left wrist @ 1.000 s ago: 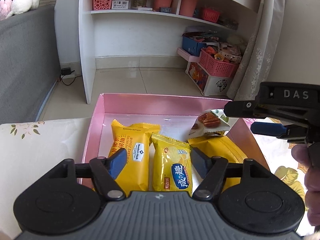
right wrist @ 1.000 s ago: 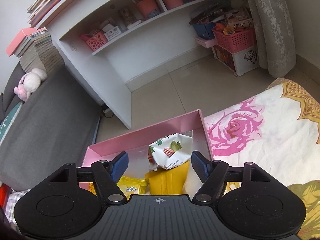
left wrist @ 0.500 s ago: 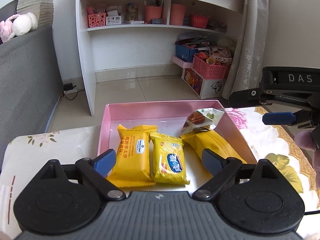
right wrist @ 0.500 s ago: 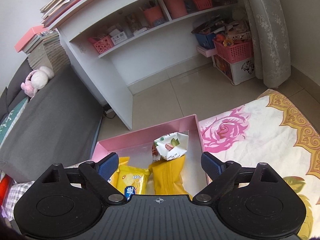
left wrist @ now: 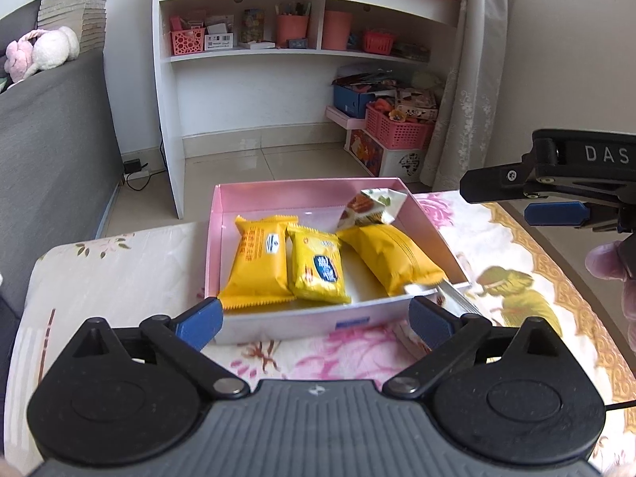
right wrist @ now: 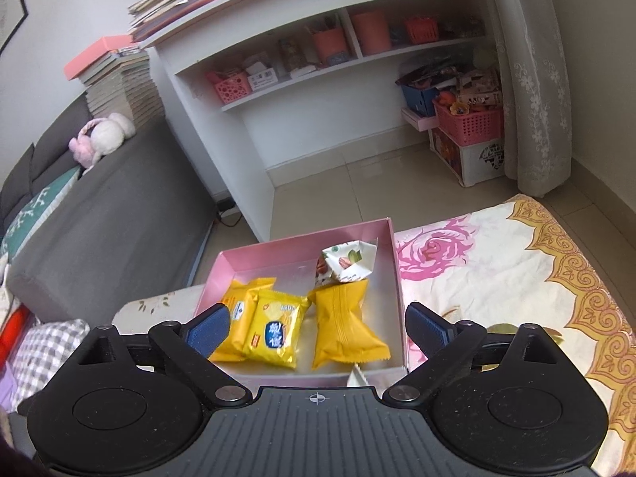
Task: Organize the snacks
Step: 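Withdraw both tools from the box back over the snack pile, then grasp the pink wrapped pack with the left tool while the right grasps the gold bar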
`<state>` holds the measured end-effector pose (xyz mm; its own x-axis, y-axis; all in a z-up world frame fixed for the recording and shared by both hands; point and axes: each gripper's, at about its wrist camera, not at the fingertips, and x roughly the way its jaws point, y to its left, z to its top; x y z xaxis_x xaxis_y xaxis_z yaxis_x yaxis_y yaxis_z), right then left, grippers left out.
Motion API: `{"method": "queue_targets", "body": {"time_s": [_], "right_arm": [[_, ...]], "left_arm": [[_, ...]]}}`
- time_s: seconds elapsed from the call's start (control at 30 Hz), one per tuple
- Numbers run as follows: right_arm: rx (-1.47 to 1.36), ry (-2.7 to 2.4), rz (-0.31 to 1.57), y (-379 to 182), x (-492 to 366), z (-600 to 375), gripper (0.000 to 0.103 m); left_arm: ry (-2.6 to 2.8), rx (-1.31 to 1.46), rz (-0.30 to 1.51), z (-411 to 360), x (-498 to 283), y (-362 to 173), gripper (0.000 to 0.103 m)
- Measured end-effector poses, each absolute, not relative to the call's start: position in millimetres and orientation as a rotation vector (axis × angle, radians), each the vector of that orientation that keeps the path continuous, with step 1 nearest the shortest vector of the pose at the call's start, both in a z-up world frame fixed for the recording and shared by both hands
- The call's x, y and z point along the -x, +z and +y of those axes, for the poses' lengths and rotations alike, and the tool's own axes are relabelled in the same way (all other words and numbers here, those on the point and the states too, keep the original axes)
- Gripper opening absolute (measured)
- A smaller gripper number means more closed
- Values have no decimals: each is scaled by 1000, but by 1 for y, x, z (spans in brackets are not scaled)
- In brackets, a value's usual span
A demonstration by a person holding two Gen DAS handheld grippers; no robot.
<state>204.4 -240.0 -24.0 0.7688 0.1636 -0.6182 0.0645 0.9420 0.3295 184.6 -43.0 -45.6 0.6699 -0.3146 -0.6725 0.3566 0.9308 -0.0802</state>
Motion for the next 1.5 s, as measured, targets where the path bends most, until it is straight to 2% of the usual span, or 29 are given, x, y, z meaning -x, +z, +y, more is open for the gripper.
{"method": "queue_targets", "body": {"time_s": [0.8,1.5], "right_arm": [[-190,190,661,-23,-109,-183,101],[-30,195,690,-98,-63,-172,102]], "left_arm": [[-396,-7,787,13,-104,-51,103],[-354,3,783,60,-74,-84,103]]}}
